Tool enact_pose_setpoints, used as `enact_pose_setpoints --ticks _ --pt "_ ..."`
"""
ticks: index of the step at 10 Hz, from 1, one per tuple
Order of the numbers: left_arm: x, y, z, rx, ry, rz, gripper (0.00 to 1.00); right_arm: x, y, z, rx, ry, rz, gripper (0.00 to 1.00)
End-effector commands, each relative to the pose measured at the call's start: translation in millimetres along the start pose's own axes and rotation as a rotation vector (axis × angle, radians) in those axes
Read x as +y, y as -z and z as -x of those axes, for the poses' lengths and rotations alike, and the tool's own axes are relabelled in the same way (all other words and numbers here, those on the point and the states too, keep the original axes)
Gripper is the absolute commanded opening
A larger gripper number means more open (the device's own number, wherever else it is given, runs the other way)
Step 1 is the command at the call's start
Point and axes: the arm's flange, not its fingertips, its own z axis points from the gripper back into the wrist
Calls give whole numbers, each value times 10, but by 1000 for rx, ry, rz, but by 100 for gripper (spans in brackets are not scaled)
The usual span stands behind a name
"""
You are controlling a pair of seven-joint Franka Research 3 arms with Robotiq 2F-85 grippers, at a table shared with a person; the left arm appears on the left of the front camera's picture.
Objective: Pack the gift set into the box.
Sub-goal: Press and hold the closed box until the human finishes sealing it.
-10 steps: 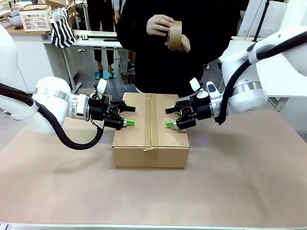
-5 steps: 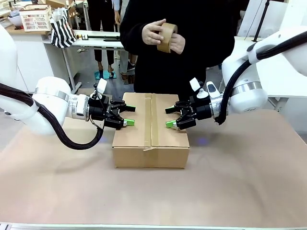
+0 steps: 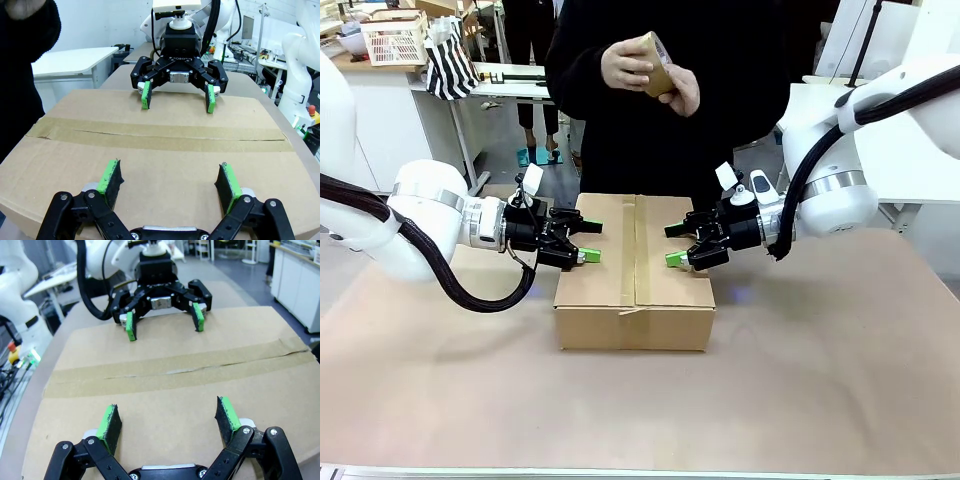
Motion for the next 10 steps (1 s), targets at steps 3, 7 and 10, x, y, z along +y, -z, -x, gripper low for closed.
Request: enact_pose_setpoints --ticks 3,7,10 --pt "-6 2 32 -1 -9 -7 100 22 11 19 18 0 11 100" --pt "-6 2 32 -1 -9 -7 100 22 11 19 18 0 11 100" --pt "-6 2 32 -1 -9 -7 100 22 11 19 18 0 11 100"
